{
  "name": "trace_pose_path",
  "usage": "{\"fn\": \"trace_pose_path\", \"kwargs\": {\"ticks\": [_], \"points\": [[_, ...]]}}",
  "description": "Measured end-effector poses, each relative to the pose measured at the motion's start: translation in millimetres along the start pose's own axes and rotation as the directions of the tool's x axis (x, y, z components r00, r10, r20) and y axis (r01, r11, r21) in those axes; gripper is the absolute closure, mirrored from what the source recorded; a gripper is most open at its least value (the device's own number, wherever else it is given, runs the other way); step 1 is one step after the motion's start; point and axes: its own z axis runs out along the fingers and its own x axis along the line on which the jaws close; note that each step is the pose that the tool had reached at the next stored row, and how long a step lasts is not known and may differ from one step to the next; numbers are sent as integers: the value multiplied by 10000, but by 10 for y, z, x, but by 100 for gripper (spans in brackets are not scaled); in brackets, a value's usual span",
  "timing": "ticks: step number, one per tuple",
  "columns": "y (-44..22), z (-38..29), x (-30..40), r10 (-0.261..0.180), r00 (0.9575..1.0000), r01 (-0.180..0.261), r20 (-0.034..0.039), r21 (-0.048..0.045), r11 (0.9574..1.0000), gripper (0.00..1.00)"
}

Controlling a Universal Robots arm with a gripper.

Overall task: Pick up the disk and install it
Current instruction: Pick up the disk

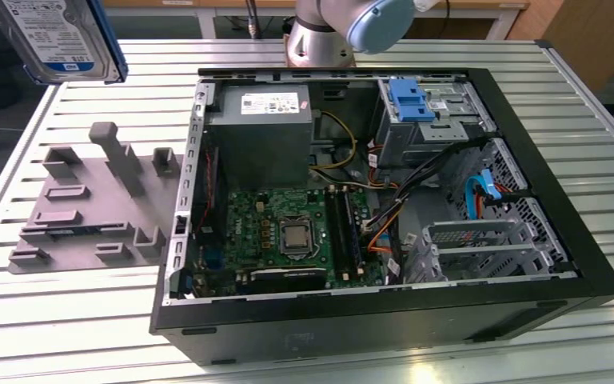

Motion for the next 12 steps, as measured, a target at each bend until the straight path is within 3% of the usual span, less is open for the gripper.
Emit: {"fn": "trace_pose_path", "kwargs": {"ticks": [12], "points": [[-60, -2, 0, 0, 10000, 0, 0, 0, 10000, 64]]}}
